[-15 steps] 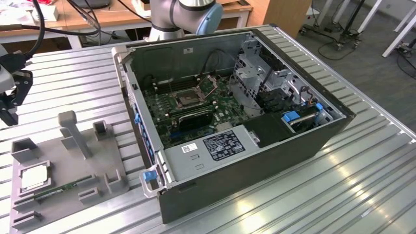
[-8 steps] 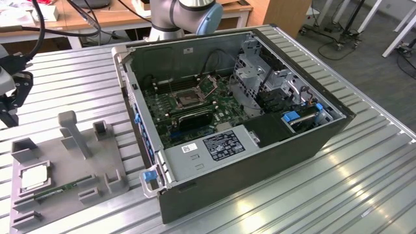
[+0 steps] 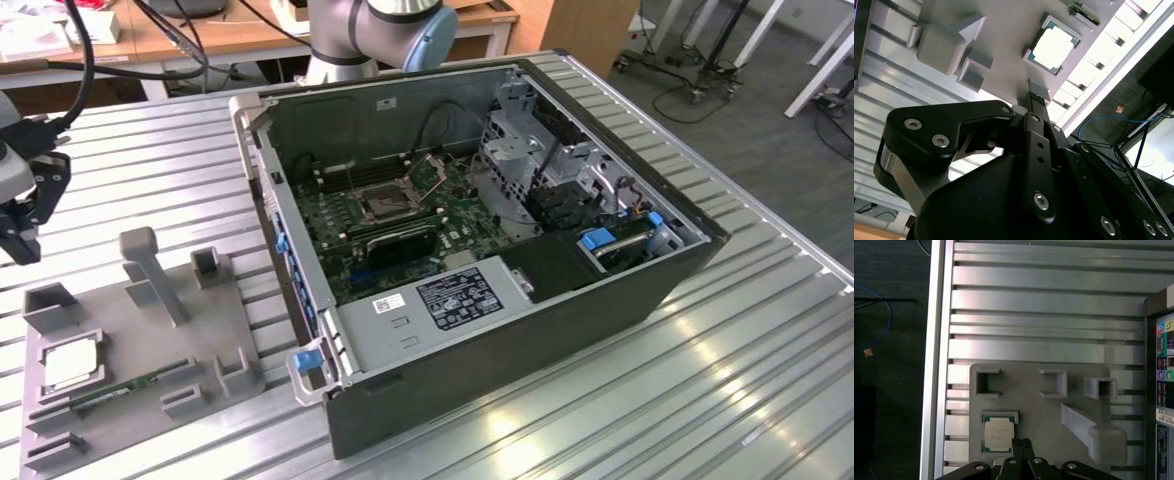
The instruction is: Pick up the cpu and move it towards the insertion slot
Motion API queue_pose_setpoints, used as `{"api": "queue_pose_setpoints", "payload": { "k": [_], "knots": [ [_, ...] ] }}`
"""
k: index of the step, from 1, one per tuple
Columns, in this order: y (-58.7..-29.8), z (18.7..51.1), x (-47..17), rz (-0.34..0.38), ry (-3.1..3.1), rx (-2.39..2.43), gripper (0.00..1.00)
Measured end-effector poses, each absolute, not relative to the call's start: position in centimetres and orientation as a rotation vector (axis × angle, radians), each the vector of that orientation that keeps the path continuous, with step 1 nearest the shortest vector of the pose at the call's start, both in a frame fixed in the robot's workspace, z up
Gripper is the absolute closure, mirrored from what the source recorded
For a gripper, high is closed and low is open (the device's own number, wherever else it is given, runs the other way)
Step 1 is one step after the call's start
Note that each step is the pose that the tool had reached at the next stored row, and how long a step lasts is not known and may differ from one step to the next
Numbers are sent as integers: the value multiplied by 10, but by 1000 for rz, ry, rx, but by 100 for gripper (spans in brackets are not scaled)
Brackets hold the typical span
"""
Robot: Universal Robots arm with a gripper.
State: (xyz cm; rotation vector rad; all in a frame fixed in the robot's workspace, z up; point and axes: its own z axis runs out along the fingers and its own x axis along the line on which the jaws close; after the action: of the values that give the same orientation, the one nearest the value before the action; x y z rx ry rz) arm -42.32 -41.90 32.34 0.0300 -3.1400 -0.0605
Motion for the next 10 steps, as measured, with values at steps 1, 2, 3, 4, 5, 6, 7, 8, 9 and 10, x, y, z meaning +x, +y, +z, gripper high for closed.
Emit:
{"api": "queue_pose_setpoints", "payload": {
  "k": [1,2,3,4,5,6,7,8,9,10],
  "knots": [
    [-420,323,-423,-60,-3140,30,89],
    [-420,323,-423,-61,-3140,30,89],
    [-420,323,-423,-61,-3140,30,89],
    [-420,323,-423,-61,-3140,30,89],
    [-420,323,-423,-60,-3140,30,89],
    [-421,323,-423,-61,-3140,30,89],
    [-421,323,-423,-61,-3140,30,89],
    [-421,323,-423,-61,-3140,30,89],
    [-421,323,-423,-61,-3140,30,89],
    [-421,323,-423,-61,-3140,30,89]
  ]
}}
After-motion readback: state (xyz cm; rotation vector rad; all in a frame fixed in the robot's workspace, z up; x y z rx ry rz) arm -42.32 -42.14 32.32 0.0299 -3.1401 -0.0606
